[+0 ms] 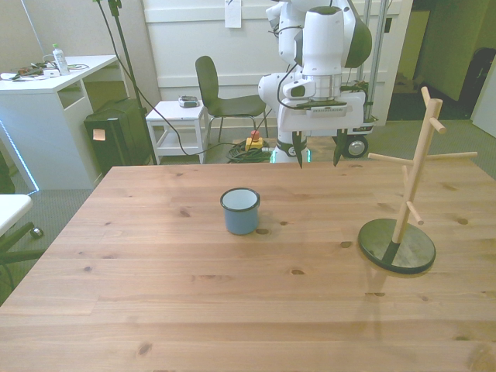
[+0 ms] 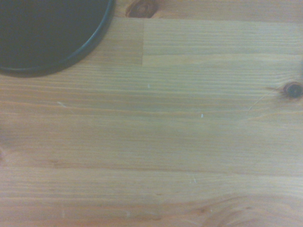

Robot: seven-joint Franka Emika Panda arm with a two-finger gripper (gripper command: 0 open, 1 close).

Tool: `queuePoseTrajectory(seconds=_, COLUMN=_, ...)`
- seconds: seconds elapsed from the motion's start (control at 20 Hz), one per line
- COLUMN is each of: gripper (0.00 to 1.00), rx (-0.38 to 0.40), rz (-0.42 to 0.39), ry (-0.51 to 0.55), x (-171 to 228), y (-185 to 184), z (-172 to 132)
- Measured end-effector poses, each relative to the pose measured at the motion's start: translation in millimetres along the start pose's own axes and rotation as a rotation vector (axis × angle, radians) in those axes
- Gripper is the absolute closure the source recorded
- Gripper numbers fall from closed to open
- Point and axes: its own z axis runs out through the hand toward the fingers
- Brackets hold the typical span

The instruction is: Hang the mug

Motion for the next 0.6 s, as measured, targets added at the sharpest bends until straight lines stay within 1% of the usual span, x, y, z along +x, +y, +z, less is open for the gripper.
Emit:
queuePoseTrajectory(seconds=0.15, gripper=0.00, rx=0.005, rz=0.007, ry=-0.003, x=3.6, y=-0.4, z=1.5)
queuePoseTrajectory(seconds=0.3, gripper=0.00, rx=0.046, rz=0.045, ry=0.014, x=22.2, y=1.0, z=-17.9)
queuePoseTrajectory(seconds=0.45, gripper=0.00, rx=0.087, rz=0.114, ry=0.035, x=51.6, y=6.6, z=-42.5)
queuePoseTrajectory(seconds=0.6, gripper=0.00, rx=0.084, rz=0.216, ry=0.017, x=88.8, y=11.0, z=-54.1)
